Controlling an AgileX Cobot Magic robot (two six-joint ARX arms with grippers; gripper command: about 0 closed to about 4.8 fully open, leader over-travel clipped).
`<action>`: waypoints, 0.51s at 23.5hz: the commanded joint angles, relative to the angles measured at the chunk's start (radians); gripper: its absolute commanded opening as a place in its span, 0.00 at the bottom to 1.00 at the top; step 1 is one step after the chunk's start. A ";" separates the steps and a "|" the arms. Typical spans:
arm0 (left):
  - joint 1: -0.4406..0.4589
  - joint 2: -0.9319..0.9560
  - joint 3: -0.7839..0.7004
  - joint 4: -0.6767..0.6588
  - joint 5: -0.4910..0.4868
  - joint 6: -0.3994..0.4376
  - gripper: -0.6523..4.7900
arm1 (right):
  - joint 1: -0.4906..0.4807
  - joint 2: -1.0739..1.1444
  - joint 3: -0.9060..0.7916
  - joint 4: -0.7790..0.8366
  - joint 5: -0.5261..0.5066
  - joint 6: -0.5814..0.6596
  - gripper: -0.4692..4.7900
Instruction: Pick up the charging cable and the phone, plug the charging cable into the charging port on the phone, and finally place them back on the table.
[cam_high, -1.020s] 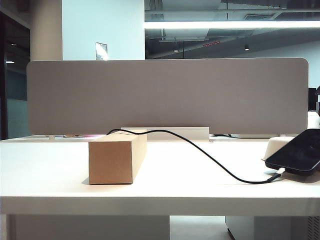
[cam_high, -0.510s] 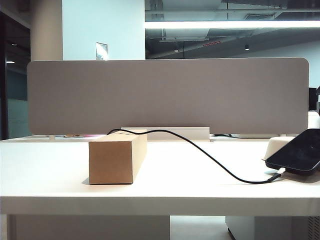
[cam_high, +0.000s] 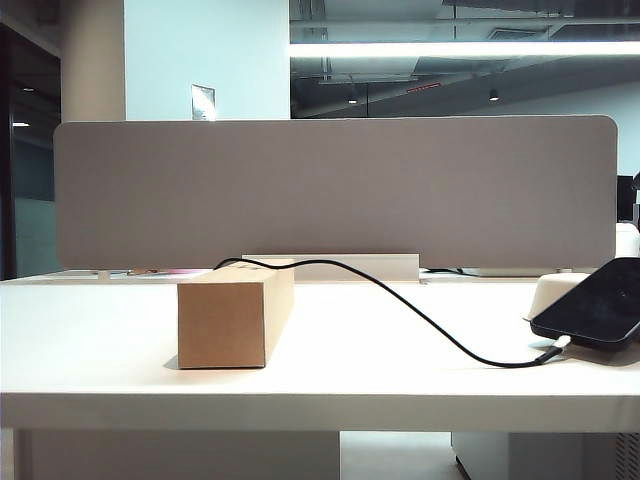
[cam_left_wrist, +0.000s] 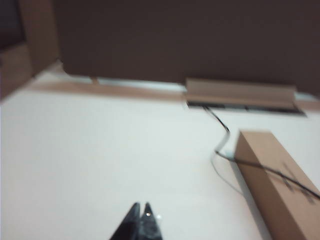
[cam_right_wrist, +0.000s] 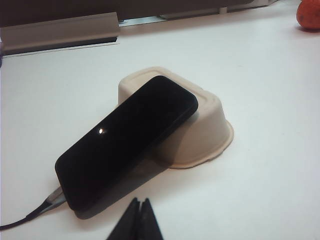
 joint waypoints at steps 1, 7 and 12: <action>0.051 -0.049 -0.032 0.068 0.060 -0.003 0.11 | -0.001 0.000 -0.005 0.010 0.001 0.000 0.09; 0.066 -0.126 -0.108 0.077 0.086 -0.002 0.11 | -0.001 0.000 -0.005 0.010 0.001 0.000 0.09; 0.071 -0.193 -0.182 0.109 0.104 0.005 0.11 | -0.001 0.000 -0.005 0.010 0.001 0.000 0.09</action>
